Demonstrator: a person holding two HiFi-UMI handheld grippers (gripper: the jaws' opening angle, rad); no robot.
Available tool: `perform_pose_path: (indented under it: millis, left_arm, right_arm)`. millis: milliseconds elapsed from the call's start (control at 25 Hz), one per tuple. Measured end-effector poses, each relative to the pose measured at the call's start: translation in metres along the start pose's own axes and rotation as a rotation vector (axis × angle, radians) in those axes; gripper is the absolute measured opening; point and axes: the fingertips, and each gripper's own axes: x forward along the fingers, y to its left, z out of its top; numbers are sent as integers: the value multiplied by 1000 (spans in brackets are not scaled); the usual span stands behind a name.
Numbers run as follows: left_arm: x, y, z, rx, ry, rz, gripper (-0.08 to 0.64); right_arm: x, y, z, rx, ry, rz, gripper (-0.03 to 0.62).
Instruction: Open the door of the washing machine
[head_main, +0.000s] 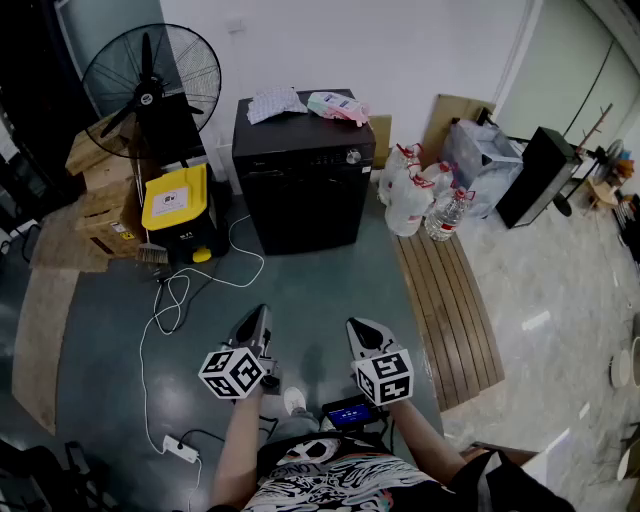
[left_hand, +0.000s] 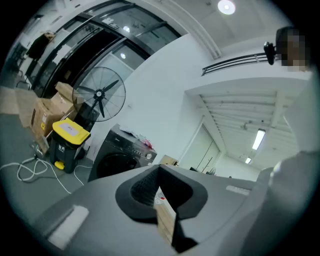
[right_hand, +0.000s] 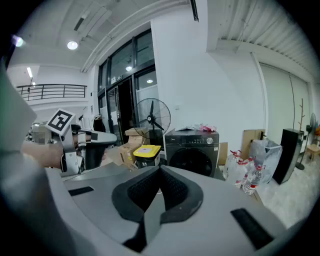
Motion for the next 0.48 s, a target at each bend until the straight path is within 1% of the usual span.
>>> perform_pose_path:
  millis: [80, 160, 240, 400, 480]
  left_arm:
    - [1, 3, 2, 93, 24, 33, 2]
    - [1, 7, 5, 155, 22, 62, 2]
    - [0, 10, 11, 175, -5, 77, 2]
    - [7, 17, 20, 176, -27, 95, 2]
    - [11, 23, 21, 187, -27, 116, 2]
  right_arm:
    - [1, -3, 4, 27, -14, -15, 2]
    - [2, -7, 5, 62, -20, -30, 2]
    - [4, -13, 5, 90, -22, -44, 2]
    - [10, -22, 13, 105, -27, -61, 2]
    - [16, -31, 12, 153, -19, -69, 2]
